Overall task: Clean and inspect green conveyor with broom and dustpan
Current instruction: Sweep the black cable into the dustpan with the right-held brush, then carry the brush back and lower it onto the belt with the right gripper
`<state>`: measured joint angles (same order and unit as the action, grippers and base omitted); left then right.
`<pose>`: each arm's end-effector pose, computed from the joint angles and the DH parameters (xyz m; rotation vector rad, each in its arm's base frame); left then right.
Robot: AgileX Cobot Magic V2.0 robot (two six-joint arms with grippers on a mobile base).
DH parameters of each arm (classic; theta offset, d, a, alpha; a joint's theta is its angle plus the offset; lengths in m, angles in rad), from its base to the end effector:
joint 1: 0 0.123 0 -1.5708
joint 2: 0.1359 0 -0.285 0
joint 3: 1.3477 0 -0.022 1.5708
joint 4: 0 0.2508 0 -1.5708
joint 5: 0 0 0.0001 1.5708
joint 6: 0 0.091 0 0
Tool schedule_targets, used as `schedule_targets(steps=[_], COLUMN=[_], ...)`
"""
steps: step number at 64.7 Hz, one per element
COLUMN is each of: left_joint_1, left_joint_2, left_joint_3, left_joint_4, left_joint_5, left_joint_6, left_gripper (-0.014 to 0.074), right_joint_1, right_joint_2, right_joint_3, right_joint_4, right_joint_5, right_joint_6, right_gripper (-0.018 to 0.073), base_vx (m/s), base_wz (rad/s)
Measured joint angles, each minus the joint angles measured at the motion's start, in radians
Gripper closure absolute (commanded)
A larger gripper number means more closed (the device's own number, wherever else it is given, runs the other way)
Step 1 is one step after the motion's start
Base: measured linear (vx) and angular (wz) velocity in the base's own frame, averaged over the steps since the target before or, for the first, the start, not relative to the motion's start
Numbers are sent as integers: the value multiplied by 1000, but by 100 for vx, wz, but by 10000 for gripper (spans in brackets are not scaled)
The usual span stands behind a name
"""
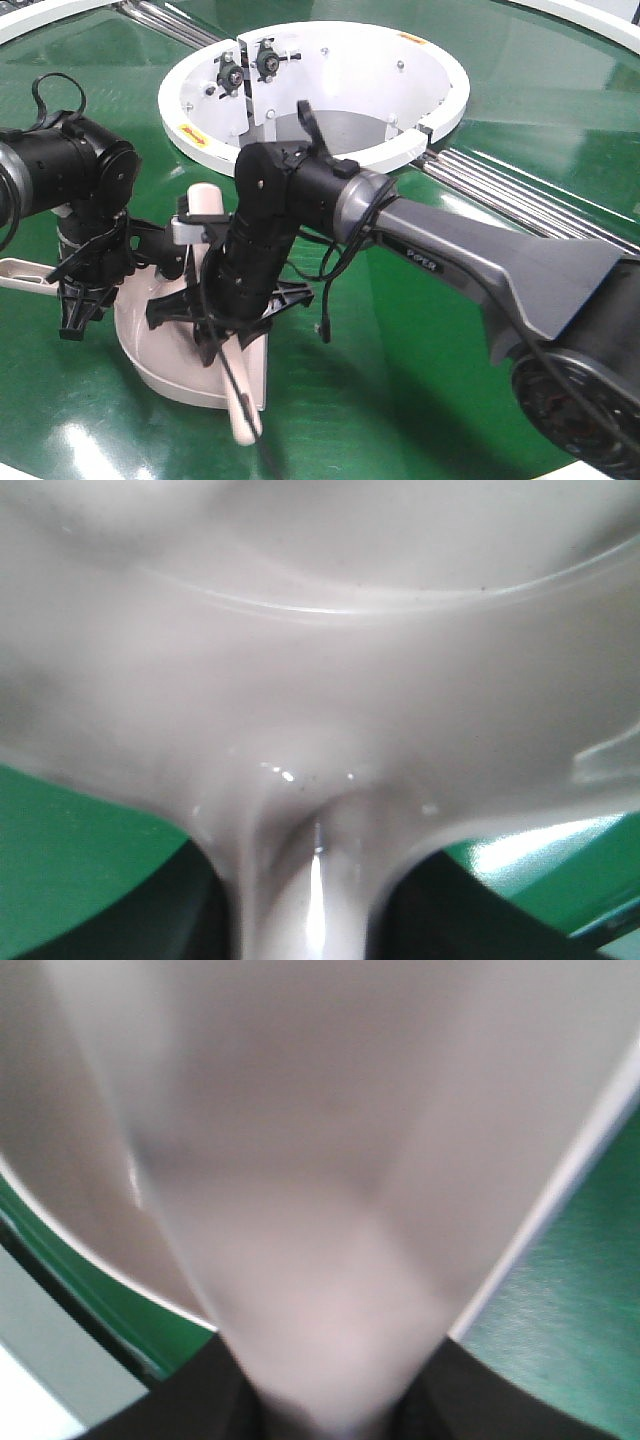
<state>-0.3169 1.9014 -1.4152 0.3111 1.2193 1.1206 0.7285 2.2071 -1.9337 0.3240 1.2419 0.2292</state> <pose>0.3550 -0.0889 0.2133 -2.0754 -2.1140 -0.3698 0.3273 0.3287 0.2167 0.6352 -3.0106 -0.5335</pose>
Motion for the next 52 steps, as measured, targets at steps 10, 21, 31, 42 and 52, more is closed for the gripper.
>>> schedule_targets(steps=[10, 21, 31, 42, 52], left_joint_1=[0, 0, 0, 0, 0], left_joint_2=[0, 0, 0, 0, 0], left_joint_3=[0, 0, 0, 0, 0], left_joint_4=[-1, -1, -2, -3, -4], left_joint_5=[-1, -1, -1, -1, -1], left_joint_6=[0, 0, 0, 0, 0], left_gripper=[603, 603, 603, 603, 603], right_joint_1=[-44, -146, -247, -331, -416], right_joint_2=[-59, -159, -241, -307, -323], right_joint_3=[38, 176, 305, 426, 520], right_joint_4=[-65, -112, -154, -198, -239], right_joint_5=[-6, -6, -6, -8, -11], right_joint_6=[5, 3, -42, -116, -179], right_gripper=[564, 564, 564, 564, 564], base_vx=[0, 0, 0, 0, 0], base_wz=[0, 0, 0, 0, 0])
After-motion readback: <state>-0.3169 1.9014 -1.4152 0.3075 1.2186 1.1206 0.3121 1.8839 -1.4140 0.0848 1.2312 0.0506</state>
